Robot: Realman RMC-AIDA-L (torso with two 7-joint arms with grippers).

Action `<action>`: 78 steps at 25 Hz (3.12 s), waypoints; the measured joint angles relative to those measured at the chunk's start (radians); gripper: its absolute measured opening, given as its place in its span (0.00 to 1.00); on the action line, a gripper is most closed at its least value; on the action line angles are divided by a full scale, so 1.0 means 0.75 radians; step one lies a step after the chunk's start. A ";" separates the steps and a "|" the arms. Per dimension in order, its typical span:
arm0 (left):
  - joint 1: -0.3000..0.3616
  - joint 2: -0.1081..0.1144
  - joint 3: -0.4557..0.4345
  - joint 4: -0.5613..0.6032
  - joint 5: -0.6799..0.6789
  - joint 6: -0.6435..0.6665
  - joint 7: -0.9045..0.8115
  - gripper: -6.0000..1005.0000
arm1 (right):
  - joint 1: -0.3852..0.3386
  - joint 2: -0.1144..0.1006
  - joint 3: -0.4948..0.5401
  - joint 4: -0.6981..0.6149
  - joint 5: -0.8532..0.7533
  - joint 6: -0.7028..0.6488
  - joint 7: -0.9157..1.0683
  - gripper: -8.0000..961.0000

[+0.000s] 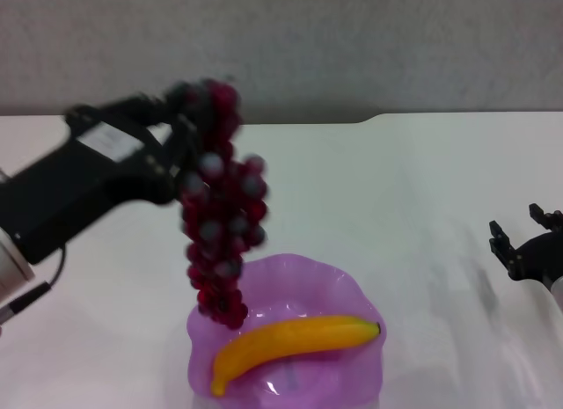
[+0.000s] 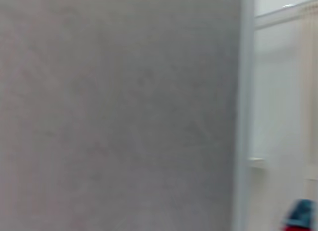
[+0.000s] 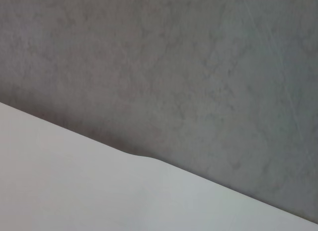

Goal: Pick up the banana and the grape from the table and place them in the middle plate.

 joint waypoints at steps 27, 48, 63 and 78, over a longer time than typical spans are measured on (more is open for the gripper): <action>-0.616 -0.198 -0.344 -1.049 0.216 -0.692 0.120 0.18 | 0.024 0.000 -0.003 0.012 -0.001 0.029 0.000 0.65; -0.713 -0.202 -0.240 -1.584 -0.342 -0.702 0.816 0.58 | 0.039 0.002 -0.003 0.012 0.000 0.028 0.000 0.65; -0.855 -0.209 -0.375 -2.010 -0.996 -0.705 1.329 0.74 | 0.072 0.001 0.007 0.017 0.000 0.028 0.015 0.64; -0.925 -0.210 -0.549 -2.253 -0.999 -0.636 1.208 0.73 | -0.057 0.001 0.017 0.009 0.002 -0.349 0.132 0.64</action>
